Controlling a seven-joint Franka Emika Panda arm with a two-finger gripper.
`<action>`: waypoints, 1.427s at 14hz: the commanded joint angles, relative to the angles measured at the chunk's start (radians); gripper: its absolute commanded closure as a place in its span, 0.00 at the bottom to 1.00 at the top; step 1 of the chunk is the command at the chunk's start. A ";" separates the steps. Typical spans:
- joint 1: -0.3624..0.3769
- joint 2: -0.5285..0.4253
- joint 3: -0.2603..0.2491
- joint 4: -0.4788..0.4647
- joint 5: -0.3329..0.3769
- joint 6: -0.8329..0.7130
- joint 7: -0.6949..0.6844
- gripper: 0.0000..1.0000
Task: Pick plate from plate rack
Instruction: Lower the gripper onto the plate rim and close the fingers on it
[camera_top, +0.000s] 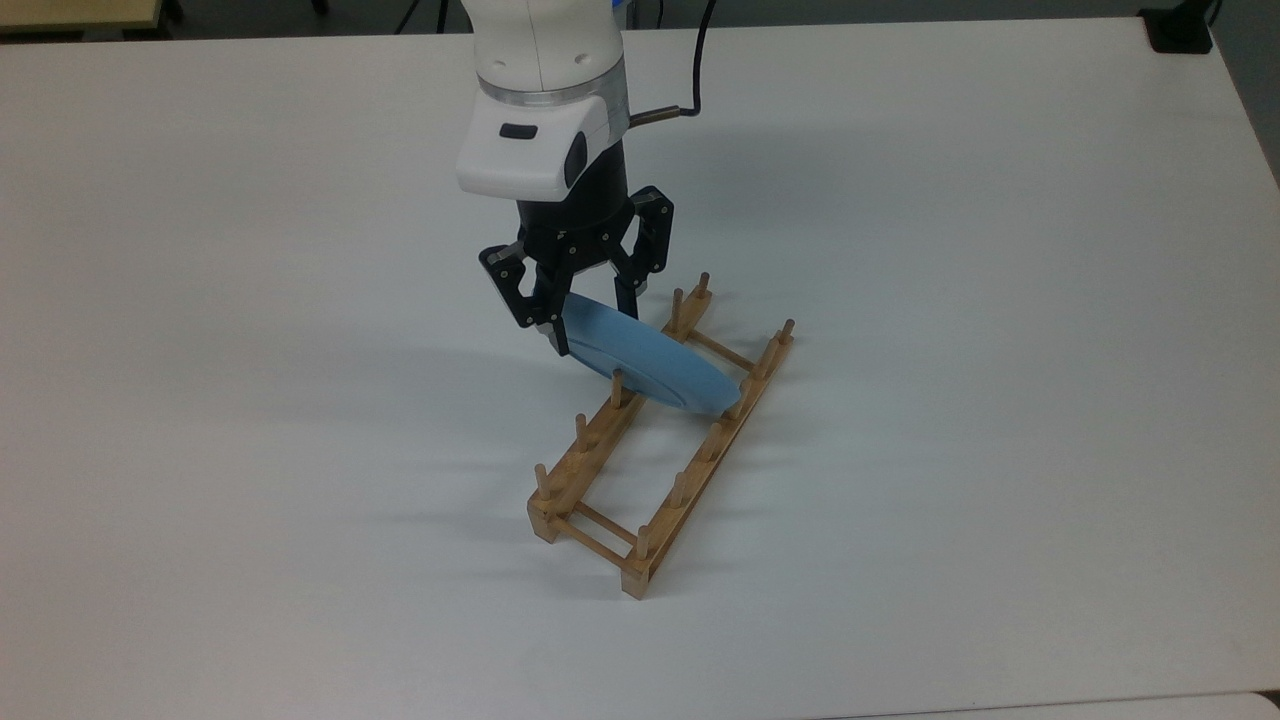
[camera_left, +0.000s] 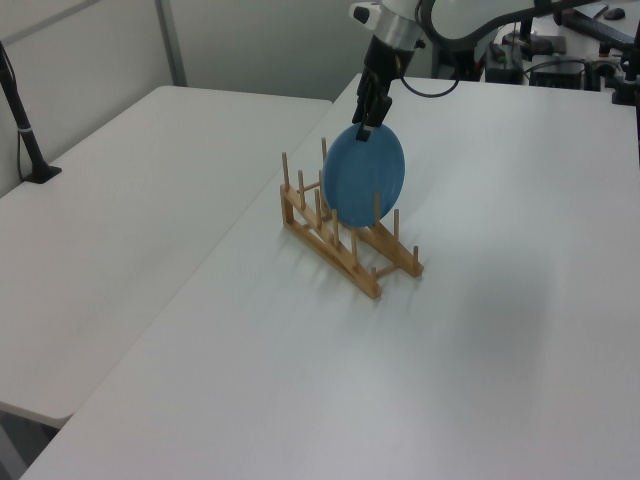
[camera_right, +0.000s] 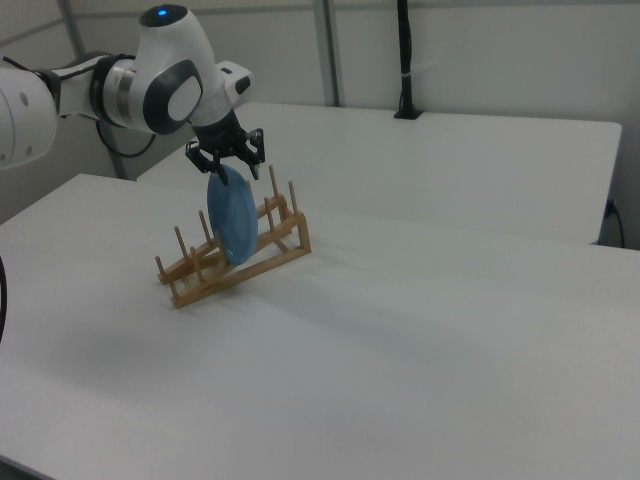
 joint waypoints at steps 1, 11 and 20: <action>0.017 -0.039 -0.006 -0.016 -0.048 0.006 0.034 0.43; 0.072 -0.139 -0.003 -0.112 -0.340 0.006 0.079 0.43; 0.083 -0.120 -0.003 -0.131 -0.452 0.019 0.123 0.51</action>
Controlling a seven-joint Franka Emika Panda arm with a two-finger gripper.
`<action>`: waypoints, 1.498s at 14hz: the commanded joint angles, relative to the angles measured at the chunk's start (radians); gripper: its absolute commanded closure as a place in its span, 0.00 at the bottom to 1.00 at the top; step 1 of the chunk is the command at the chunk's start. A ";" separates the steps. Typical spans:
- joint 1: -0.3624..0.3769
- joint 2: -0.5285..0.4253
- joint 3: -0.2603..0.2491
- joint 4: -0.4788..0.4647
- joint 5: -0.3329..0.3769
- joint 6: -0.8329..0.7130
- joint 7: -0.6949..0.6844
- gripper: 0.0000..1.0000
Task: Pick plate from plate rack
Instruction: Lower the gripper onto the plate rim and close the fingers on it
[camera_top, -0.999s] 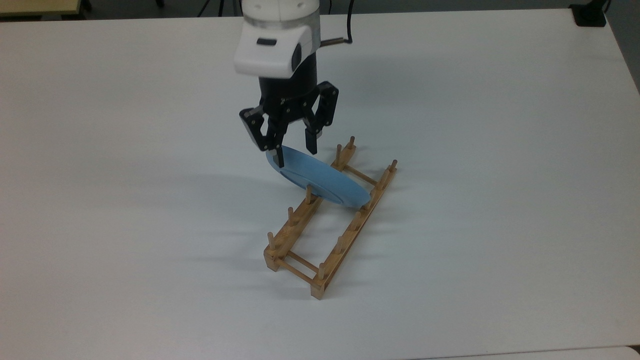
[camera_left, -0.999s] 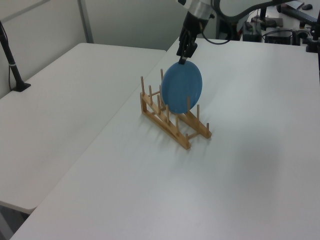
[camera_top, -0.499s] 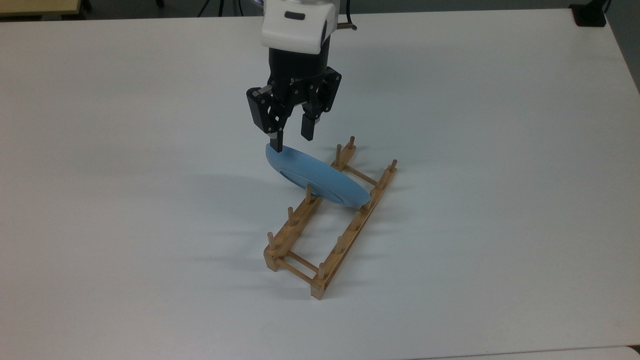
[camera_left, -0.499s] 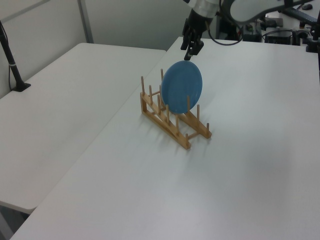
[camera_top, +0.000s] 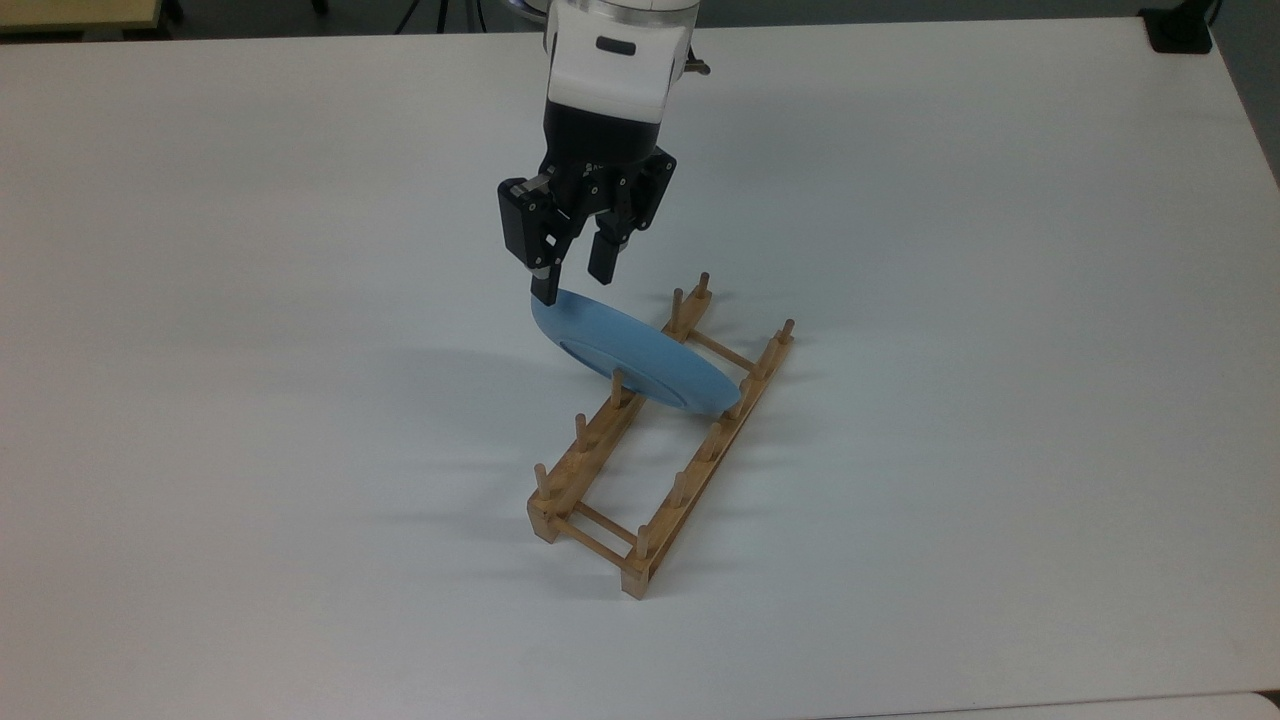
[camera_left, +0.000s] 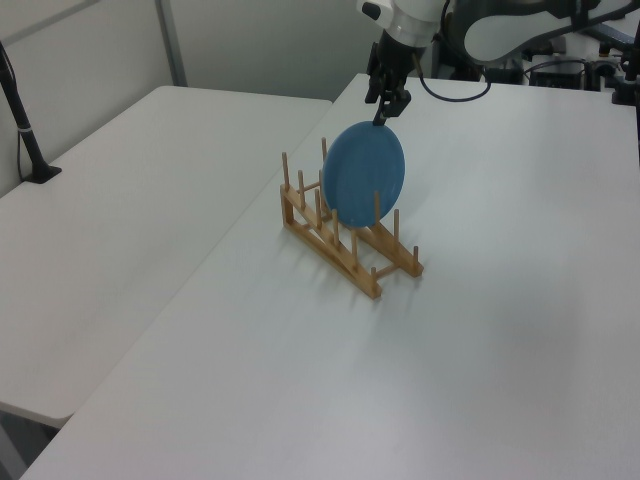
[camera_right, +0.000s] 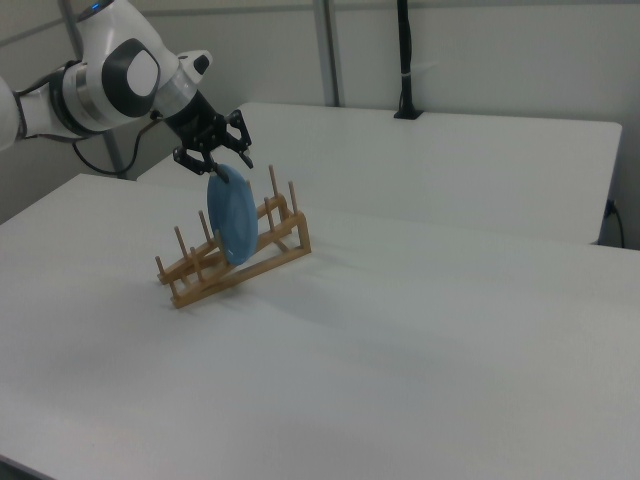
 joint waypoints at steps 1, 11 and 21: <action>0.011 -0.015 -0.006 -0.034 -0.042 0.021 0.043 0.53; 0.025 0.042 -0.005 -0.036 -0.166 0.102 0.207 0.70; 0.030 0.010 -0.005 -0.037 -0.152 0.087 0.213 0.99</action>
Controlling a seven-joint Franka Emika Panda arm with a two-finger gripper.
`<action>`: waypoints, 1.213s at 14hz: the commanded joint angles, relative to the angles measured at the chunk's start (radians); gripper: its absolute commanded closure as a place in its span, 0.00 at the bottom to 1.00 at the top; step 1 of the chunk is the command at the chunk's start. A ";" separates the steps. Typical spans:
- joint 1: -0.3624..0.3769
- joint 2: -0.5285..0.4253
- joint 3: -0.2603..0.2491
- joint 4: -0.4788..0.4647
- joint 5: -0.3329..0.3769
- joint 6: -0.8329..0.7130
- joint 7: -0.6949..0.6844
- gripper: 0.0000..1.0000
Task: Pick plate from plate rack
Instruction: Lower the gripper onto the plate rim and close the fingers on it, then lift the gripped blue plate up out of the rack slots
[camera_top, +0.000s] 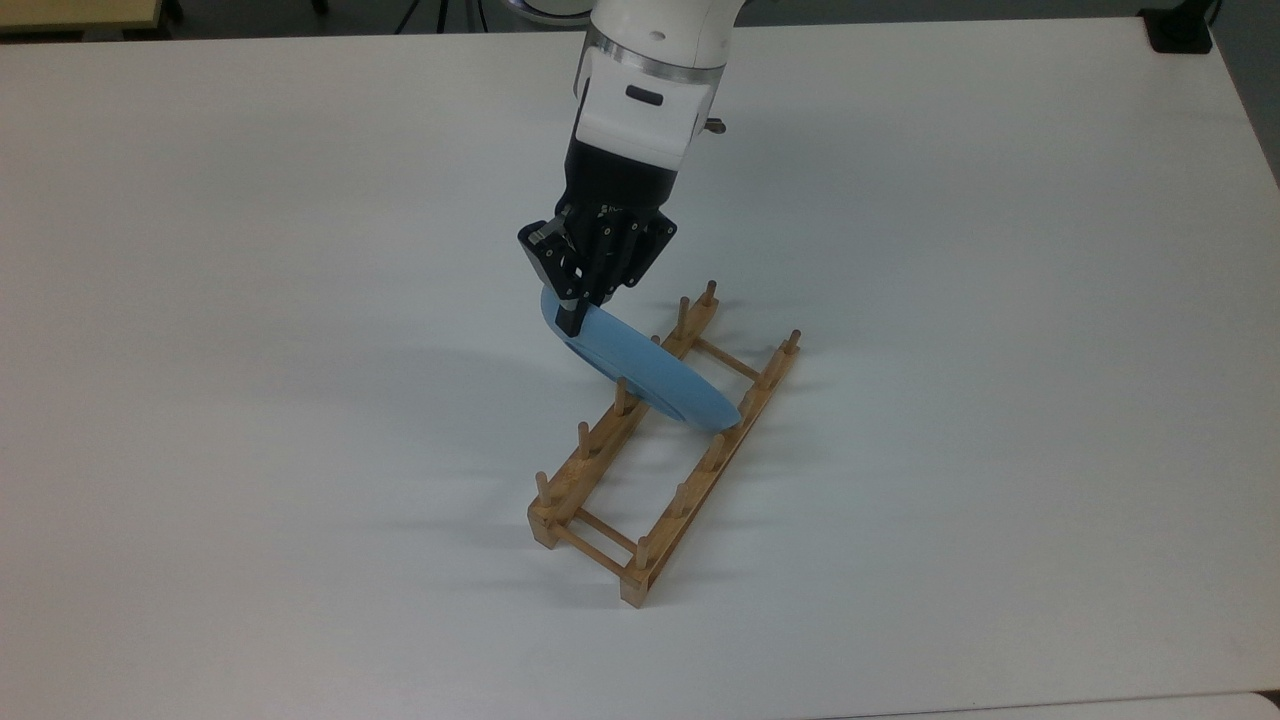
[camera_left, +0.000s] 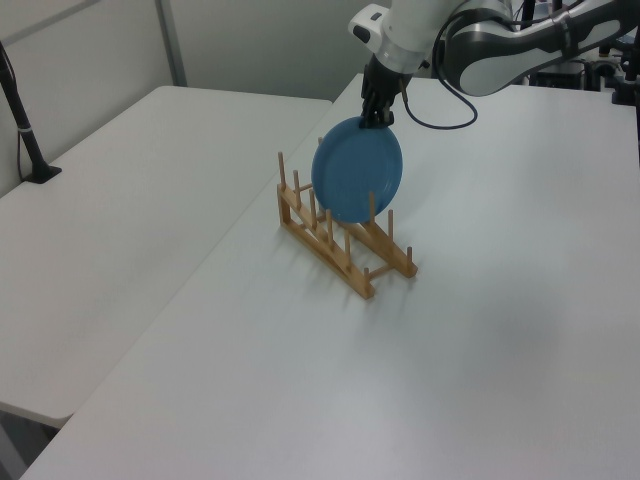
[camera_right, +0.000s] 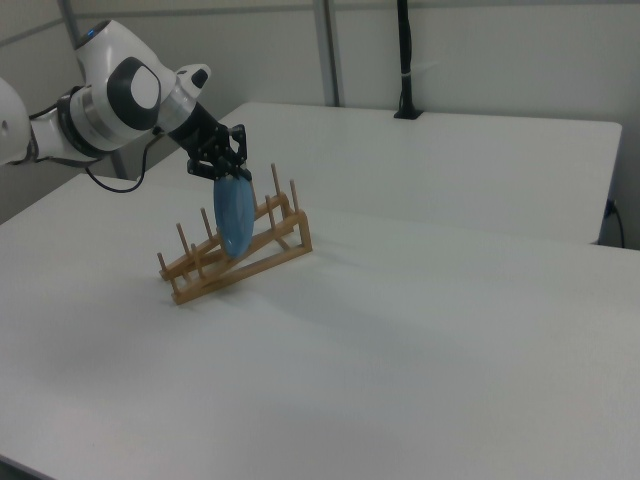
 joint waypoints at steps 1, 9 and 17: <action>0.012 -0.042 -0.005 -0.023 -0.010 0.004 0.028 0.99; -0.002 -0.120 -0.007 -0.013 0.024 -0.023 0.026 1.00; -0.186 -0.162 -0.019 -0.011 0.349 -0.167 0.017 1.00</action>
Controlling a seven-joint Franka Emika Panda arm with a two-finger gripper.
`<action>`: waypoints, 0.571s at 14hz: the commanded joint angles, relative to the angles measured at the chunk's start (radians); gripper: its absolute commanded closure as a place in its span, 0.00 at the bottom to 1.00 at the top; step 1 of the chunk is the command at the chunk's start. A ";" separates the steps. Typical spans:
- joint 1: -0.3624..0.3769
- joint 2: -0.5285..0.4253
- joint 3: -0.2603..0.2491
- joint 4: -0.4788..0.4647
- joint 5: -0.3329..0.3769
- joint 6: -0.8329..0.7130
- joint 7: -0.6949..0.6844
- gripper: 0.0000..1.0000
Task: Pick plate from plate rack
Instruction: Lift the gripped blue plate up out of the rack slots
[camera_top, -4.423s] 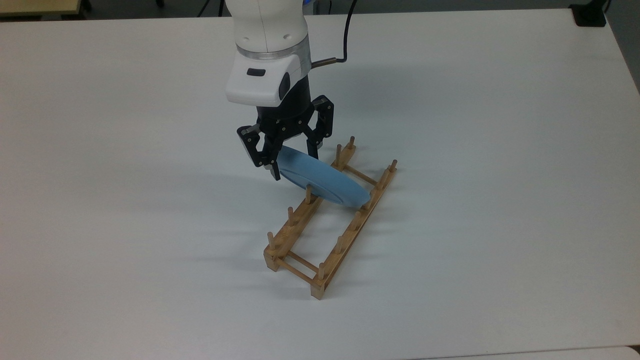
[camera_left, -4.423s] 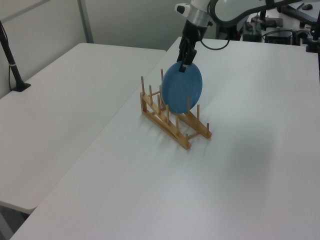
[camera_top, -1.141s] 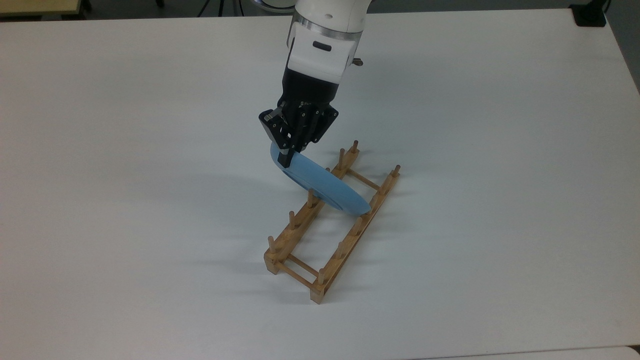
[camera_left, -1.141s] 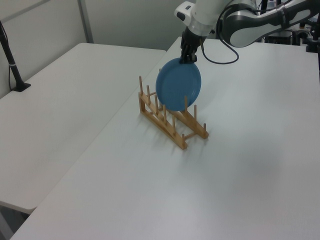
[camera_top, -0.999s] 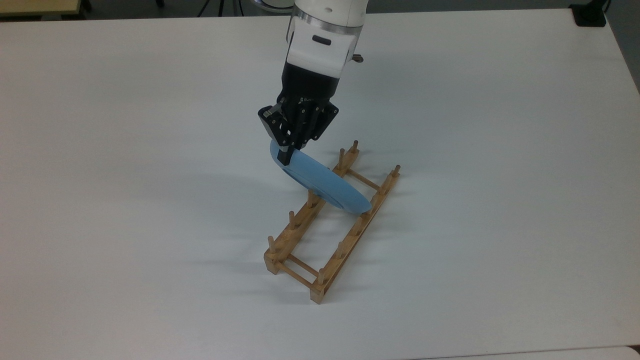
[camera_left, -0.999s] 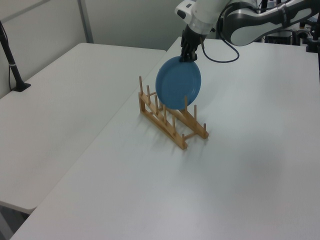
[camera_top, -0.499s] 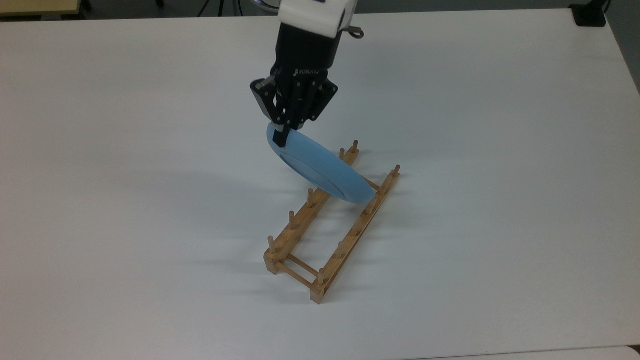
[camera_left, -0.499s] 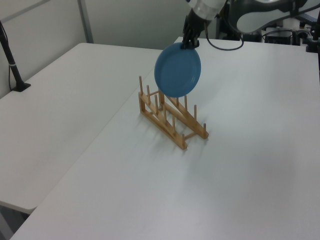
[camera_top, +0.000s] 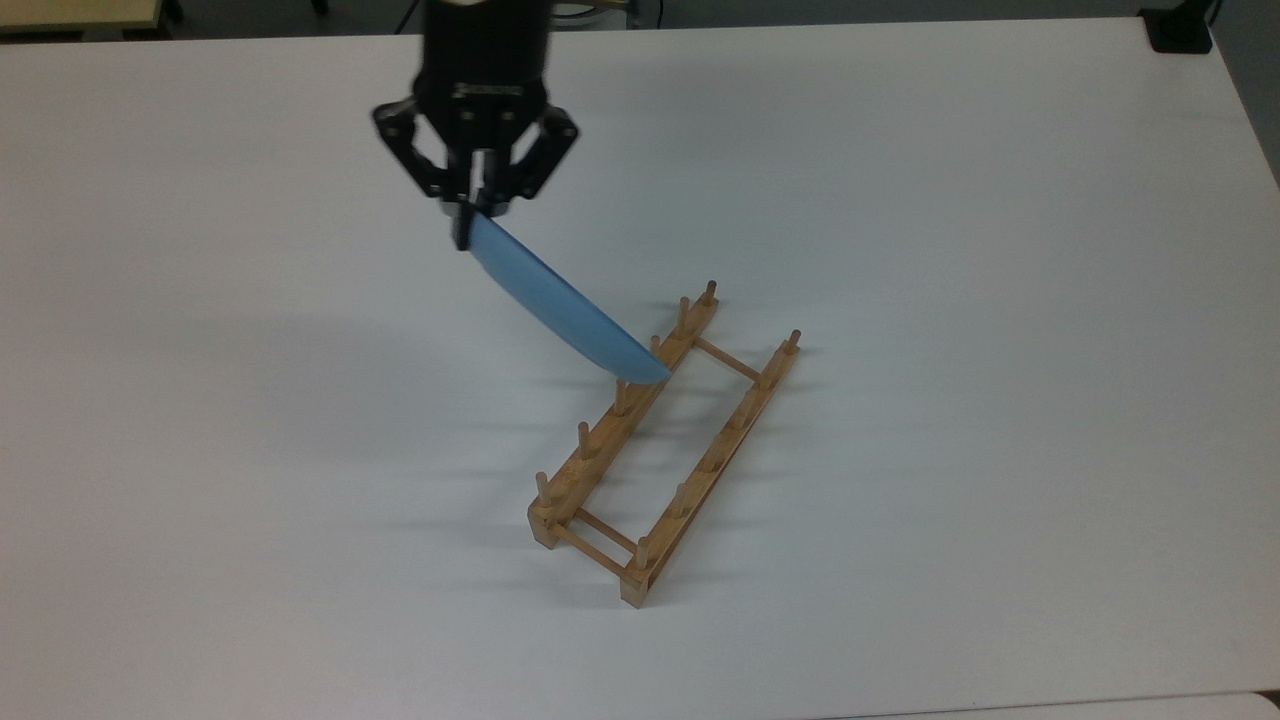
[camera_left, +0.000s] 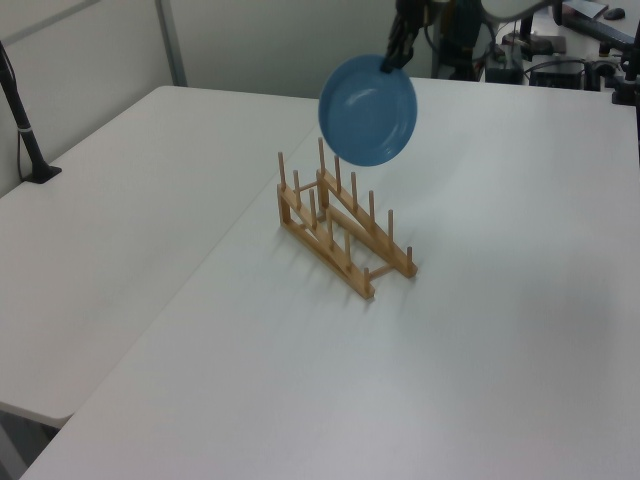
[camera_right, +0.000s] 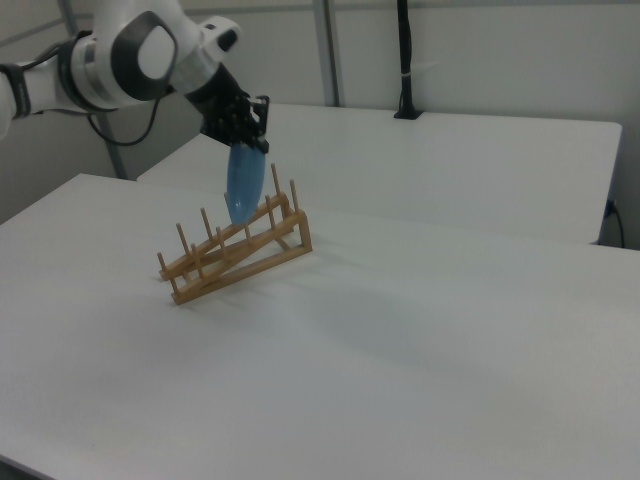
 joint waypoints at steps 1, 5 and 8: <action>-0.093 -0.024 -0.009 -0.009 0.152 -0.141 -0.003 1.00; -0.211 0.028 -0.048 0.002 0.303 -0.269 -0.045 1.00; -0.245 0.111 -0.108 0.002 0.392 -0.274 -0.088 1.00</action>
